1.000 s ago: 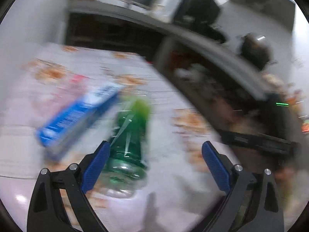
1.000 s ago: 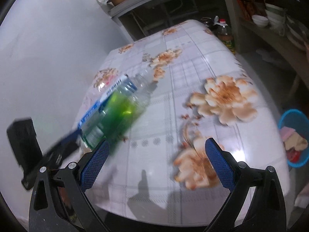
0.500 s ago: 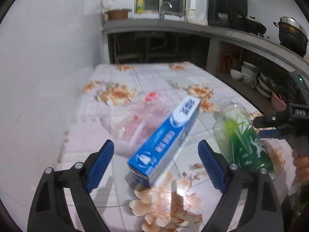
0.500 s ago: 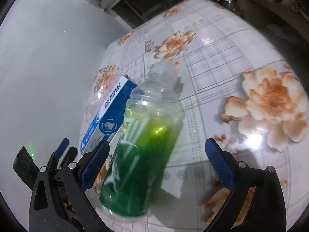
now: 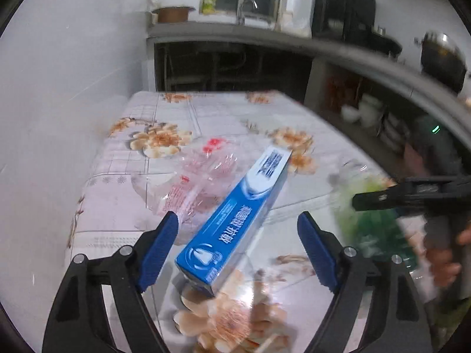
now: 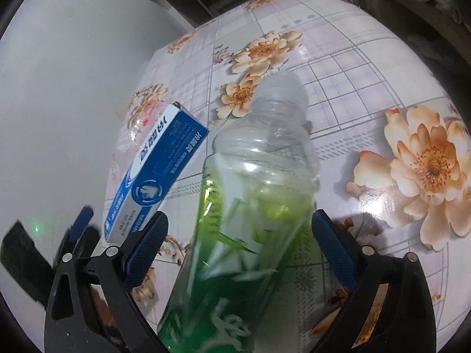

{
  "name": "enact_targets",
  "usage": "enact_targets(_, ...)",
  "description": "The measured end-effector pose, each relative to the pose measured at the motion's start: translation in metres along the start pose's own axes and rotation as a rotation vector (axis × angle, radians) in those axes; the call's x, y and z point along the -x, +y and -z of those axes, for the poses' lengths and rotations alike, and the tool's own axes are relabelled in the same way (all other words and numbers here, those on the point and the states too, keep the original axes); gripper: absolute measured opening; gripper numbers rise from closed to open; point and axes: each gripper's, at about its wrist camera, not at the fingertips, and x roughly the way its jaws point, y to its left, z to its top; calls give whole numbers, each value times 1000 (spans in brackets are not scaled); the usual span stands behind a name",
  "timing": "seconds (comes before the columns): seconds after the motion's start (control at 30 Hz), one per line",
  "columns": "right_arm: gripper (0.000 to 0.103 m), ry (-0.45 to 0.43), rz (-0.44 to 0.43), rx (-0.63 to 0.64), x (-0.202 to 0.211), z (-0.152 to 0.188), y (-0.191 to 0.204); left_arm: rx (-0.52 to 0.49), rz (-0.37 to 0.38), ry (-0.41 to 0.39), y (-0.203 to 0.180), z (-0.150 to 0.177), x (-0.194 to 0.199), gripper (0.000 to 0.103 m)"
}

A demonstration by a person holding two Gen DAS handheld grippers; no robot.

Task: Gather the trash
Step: 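Grasp the green Scream bottle with the right gripper while the left grasps the blue toothpaste box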

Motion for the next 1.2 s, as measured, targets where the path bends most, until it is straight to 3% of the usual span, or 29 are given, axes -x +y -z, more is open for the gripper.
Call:
enact_targets(0.03,90,-2,6,8,1,2,0,9,35,49,0,1,-6,79)
enact_targets(0.17,89,1,22,21,5,5,-4,94,375,40,-5,6,17,79)
enact_targets(0.23,87,0,37,28,6,5,-6,100,335,18,-6,5,20,79)
enact_targets(0.3,83,-2,44,30,8,5,-7,61,201,20,-9,3,14,79)
enact_targets(0.4,73,-9,62,25,12,8,-11,11,73,61,-15,0,-6,78)
enact_targets(0.5,68,-15,57,22,16,12,-15,-61,-40,75,-28,1,-20,65)
enact_targets(0.57,64,-24,56,22,21,15,-17,-66,-78,80,-33,1,-25,44)
enact_targets(0.6,63,-27,58,26,23,17,-18,-63,-77,84,-36,2,-25,37)
enact_targets(0.67,59,-35,77,44,30,22,-19,-29,-57,90,-38,9,-22,33)
enact_targets(0.87,59,-49,130,82,49,42,-31,10,32,126,-60,26,-3,33)
enact_targets(1.07,59,-49,170,101,72,61,-49,77,169,219,-83,45,17,34)
enact_targets(1.13,60,-44,170,99,77,64,-55,86,230,243,-91,44,19,44)
enact_targets(1.2,62,-53,155,95,81,64,-57,68,231,225,-98,36,20,53)
